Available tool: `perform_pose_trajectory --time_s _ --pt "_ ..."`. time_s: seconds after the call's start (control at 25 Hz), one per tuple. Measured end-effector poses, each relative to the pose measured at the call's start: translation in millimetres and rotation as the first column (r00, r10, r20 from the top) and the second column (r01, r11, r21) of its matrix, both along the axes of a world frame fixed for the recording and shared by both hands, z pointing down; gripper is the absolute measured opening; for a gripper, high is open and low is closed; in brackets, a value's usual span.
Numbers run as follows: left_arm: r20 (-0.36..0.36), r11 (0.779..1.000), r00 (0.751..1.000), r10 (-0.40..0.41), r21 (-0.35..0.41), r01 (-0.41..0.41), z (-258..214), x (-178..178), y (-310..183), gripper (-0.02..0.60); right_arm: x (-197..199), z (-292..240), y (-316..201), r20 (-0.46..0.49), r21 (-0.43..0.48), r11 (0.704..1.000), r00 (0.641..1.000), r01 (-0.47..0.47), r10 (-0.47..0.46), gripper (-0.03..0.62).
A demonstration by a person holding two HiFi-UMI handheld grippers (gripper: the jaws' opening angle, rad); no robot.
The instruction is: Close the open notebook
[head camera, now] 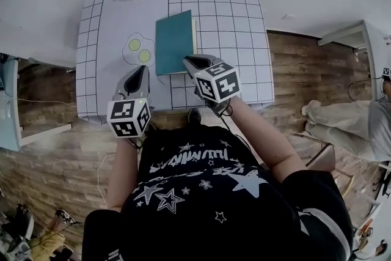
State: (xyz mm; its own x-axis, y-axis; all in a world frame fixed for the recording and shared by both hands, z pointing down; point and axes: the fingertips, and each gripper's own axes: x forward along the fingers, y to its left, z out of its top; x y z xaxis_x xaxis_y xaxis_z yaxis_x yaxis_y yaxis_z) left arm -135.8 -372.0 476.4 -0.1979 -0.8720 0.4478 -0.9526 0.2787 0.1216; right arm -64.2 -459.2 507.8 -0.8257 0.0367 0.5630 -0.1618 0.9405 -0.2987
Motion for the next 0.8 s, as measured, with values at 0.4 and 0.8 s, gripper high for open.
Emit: perform_pose_trajectory --time_s 0.4,0.8 --pt "-0.005 0.997 0.998 -0.059 -0.04 0.059 5.5 1.4 5.0 0.009 18.8 65.5 -21.0 -0.207 -0.058 0.996 0.977 -0.063 0.049 0.025" --pt "-0.019 0.996 0.997 -0.07 -0.059 0.068 12.6 -3.2 29.9 0.009 16.8 72.9 -20.6 -0.257 0.012 0.999 0.965 -0.045 0.046 0.017"
